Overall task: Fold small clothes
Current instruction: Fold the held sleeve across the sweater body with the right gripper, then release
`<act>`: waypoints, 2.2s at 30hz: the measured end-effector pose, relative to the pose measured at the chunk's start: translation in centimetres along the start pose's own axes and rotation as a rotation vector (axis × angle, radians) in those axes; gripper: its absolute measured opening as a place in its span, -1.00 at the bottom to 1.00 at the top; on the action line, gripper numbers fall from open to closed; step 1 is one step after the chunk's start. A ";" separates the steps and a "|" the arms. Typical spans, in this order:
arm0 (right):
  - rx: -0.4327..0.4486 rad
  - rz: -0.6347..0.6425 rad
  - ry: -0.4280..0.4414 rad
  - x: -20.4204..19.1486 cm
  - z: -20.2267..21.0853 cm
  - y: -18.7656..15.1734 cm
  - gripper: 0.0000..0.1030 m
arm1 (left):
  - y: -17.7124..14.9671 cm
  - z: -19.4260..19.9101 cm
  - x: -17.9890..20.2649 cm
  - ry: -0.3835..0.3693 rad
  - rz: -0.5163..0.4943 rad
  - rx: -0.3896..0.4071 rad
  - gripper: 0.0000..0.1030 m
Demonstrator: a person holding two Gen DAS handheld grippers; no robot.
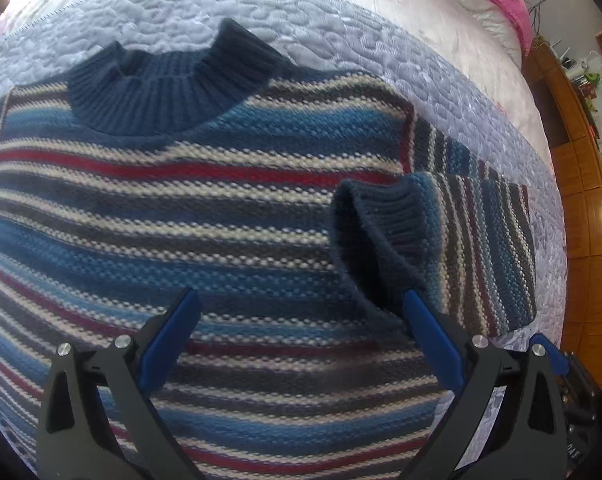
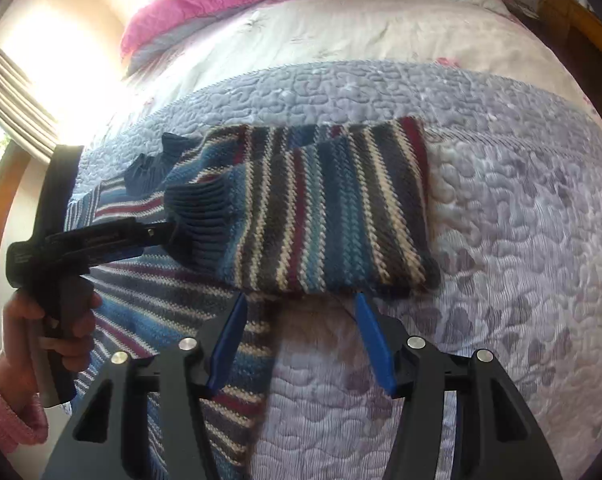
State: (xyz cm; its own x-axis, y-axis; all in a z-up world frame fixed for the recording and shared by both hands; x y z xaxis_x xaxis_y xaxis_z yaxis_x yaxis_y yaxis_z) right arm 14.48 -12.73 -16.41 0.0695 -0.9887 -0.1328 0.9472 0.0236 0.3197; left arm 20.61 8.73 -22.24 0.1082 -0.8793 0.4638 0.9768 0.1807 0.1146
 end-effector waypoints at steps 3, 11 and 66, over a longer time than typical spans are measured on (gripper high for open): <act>-0.018 -0.022 -0.009 1.0 -0.4 -0.8 0.11 | -0.2 -1.1 0.8 -0.013 0.021 -0.010 0.94; -0.009 -0.016 -0.011 0.1 -0.6 -1.0 0.11 | -1.4 1.4 2.4 -0.095 0.046 0.035 0.94; -0.103 -0.114 0.136 -7.4 -5.9 2.9 0.13 | 5.7 12.1 -17.8 0.242 0.085 0.259 -0.38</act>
State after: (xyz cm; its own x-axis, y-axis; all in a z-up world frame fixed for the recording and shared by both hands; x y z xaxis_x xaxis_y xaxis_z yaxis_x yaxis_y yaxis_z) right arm 18.59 -4.52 -20.00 -0.0050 -0.9570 -0.2899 0.9779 -0.0653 0.1987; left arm 22.03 30.77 -19.16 0.2583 -0.9295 0.2632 0.8865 0.3364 0.3179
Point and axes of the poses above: each gripper's, at about its wrist camera, not at the fingertips, and z roughly against the way its jaws point, x to its right, y to its top, the point moved 9 cm from there along -z, roughly the way its jaws point, and after that the axes turned 10 degrees about -y, right-handed, at the moved point
